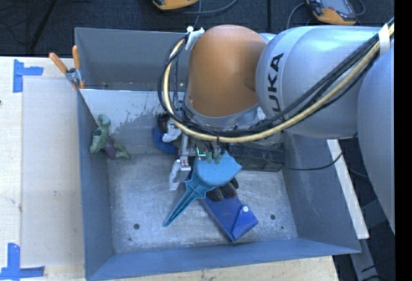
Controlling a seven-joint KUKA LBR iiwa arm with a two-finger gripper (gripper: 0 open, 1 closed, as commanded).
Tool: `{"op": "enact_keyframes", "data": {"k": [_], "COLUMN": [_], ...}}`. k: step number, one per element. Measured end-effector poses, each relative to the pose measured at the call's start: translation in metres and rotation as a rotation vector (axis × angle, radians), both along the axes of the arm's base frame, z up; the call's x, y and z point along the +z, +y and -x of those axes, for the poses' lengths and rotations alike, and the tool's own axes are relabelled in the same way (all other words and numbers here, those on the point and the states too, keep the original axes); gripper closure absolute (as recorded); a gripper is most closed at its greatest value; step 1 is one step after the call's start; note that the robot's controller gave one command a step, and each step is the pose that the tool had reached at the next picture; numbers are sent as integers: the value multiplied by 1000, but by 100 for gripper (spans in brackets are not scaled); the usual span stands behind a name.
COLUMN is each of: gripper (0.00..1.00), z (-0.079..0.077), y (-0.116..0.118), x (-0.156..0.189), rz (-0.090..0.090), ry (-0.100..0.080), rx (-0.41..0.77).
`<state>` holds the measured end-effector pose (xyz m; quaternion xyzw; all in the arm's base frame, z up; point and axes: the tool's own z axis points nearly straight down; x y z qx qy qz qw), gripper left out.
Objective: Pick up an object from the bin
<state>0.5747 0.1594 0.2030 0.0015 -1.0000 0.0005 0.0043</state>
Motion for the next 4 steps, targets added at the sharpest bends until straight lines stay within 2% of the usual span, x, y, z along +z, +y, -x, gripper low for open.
{"op": "enact_keyframes", "data": {"k": [1,2,3,4], "gripper": [0,0,0,0], "z": [-2,-20,-40,-40], "y": [-1,-33,-63,-61], "x": [4,-68,-113,-111], "rz": [-1,-2,-35,-31], "ry": [-8,-12,-8,-10], "rx": [-4,64,199,203]}}
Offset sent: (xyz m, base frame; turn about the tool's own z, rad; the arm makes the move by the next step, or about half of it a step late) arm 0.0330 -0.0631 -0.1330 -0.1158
